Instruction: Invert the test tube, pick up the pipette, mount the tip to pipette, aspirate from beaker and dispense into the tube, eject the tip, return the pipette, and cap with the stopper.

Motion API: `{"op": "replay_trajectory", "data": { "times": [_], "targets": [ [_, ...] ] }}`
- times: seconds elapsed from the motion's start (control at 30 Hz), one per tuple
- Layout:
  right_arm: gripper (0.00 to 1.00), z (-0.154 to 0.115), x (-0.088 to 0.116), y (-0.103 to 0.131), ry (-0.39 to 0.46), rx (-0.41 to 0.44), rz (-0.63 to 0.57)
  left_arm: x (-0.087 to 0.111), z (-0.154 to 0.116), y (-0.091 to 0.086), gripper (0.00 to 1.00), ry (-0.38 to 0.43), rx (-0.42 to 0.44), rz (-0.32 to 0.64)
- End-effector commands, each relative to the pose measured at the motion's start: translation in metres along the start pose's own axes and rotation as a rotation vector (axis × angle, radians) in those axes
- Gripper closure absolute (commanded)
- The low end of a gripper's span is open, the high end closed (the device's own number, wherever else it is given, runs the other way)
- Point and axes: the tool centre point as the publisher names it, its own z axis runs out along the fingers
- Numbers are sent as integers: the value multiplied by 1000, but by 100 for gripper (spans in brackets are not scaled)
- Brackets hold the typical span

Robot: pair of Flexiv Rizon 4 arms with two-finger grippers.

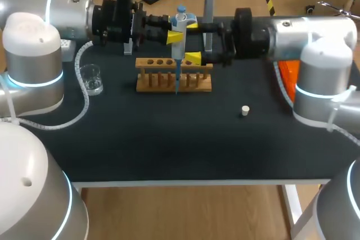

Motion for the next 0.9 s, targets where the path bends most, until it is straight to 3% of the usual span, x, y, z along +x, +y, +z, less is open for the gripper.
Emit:
{"op": "replay_trajectory", "data": {
  "times": [0.03, 0.3, 0.9],
  "targets": [
    [0, 15, -9, -2, 13, -8, 1, 0, 1, 0, 100, -1, 0, 1],
    [0, 27, -14, -1, 17, -15, 10, 0, 1, 0, 100, -1, 0, 1],
    [1, 33, -3, 1, -23, -24, -1, 0, 1, 0, 100, -1, 0, 1]
  ]
}}
